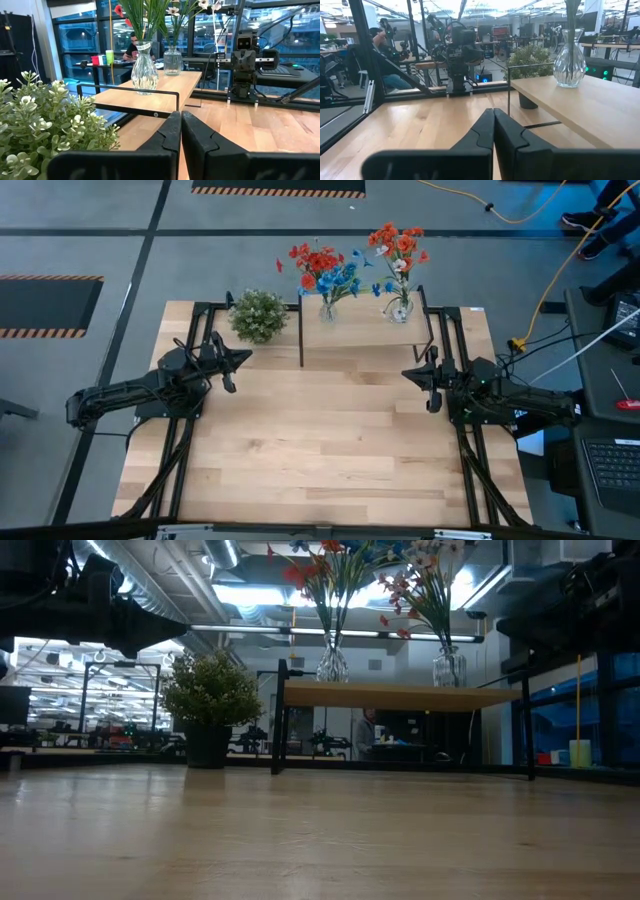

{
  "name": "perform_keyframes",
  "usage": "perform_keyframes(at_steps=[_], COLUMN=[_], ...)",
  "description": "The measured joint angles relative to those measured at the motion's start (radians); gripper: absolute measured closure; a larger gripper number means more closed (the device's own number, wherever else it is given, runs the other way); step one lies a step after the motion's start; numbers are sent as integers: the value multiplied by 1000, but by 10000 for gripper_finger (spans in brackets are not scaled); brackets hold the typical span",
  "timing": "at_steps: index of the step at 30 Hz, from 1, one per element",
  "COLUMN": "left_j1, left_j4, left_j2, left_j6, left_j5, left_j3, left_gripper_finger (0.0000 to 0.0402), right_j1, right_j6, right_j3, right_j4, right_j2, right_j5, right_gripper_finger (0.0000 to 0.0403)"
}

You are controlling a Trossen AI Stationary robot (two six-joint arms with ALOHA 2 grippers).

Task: Pick and place flowers into a vace then onto a shelf
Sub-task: Return to Home Position

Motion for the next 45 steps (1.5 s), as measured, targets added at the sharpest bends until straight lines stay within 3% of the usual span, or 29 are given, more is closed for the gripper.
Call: perform_keyframes(at_steps=[9, 15, 45], left_j1=[0, 0, 0], left_j4=[0, 0, 0], left_j2=[0, 0, 0], left_j6=[0, 0, 0], left_j5=[0, 0, 0], left_j3=[0, 0, 0], left_gripper_finger=[395, 393, 392], right_j1=[0, 0, 0], right_j6=[0, 107, 104], right_j3=[0, 0, 0], right_j4=[0, -1, 0], right_j2=[-2, -2, -2], right_j5=[0, 1, 1], right_gripper_finger=[395, 395, 395])
